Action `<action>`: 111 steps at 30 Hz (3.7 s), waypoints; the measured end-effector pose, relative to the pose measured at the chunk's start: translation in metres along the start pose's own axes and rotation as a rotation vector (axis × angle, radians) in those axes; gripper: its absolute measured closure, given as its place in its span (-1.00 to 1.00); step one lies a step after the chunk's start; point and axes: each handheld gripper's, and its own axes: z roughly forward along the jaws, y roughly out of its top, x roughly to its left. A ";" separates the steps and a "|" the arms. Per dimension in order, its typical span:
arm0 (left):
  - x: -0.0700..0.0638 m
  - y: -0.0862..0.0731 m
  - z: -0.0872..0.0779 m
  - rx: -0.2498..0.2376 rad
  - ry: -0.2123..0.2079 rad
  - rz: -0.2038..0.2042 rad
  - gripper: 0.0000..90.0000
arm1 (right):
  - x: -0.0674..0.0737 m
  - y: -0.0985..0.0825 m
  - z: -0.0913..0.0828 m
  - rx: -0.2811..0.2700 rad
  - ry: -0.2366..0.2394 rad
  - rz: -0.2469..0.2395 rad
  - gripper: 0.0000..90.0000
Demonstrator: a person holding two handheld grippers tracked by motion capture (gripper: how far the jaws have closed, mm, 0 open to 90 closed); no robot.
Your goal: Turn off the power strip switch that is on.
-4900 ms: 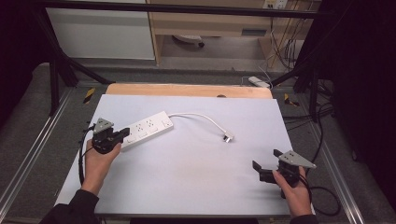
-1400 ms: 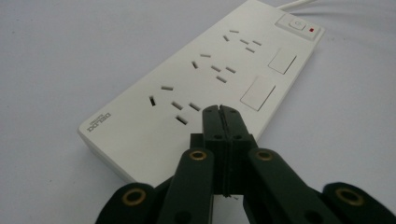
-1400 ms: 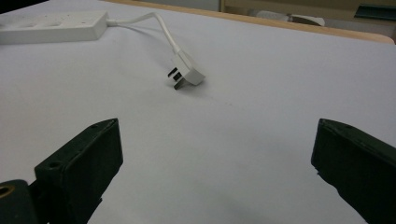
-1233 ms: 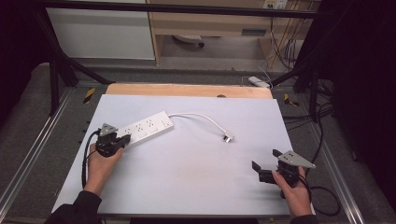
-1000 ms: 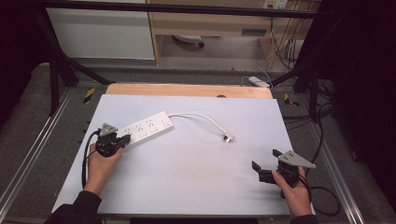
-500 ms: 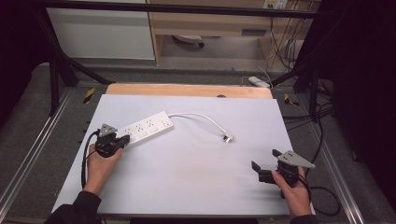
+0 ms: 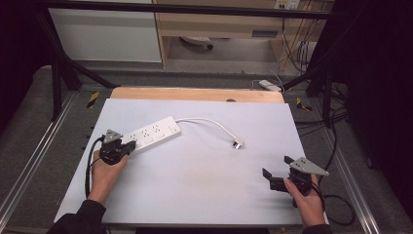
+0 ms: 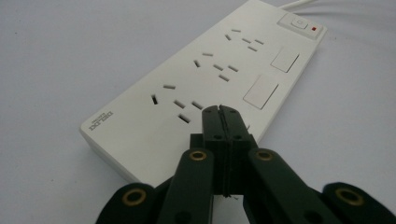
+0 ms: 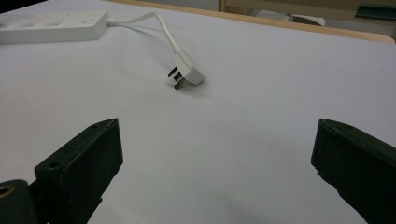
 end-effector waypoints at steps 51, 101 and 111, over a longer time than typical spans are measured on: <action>-0.006 0.007 -0.009 -0.136 0.007 -0.043 0.09 | 0.000 0.000 0.000 0.001 0.001 -0.003 -0.94; -0.017 0.017 -0.011 -0.198 -0.014 -0.085 -0.85 | 0.001 0.000 0.001 0.007 0.006 -0.007 -0.94; -0.022 0.023 -0.019 -0.239 -0.007 -0.077 -0.86 | 0.001 0.000 0.001 0.007 0.006 -0.005 -0.94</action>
